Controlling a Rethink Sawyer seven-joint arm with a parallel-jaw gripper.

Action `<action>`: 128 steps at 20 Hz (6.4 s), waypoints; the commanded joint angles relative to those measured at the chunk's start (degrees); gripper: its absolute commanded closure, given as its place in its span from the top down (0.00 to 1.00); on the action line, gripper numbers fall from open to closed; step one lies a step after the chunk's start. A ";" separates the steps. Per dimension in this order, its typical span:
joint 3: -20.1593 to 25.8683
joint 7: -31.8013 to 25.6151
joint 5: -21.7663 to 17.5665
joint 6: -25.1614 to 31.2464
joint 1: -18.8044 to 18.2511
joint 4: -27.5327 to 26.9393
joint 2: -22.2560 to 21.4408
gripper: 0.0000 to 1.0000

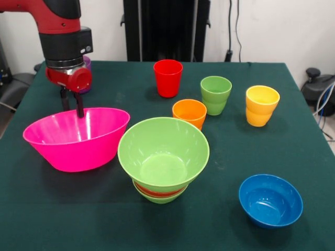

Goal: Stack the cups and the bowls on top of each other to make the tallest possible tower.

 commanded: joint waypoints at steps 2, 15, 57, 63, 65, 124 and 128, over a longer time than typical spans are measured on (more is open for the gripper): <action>0.62 -11.29 -2.97 11.30 -0.02 0.89 -2.07 1.00; 1.45 -11.50 -4.38 12.24 -1.47 2.45 -3.26 1.00; -0.55 -10.12 -10.42 11.59 0.79 -4.41 3.83 1.00; 1.17 -10.30 -9.52 10.32 -0.16 -4.08 3.02 1.00; 2.10 -10.06 -8.89 9.63 -0.71 -3.38 2.54 1.00; 2.10 -4.79 -8.65 7.10 1.95 -4.98 3.26 1.00; 1.86 -5.48 -8.88 7.37 1.70 -4.17 2.77 1.00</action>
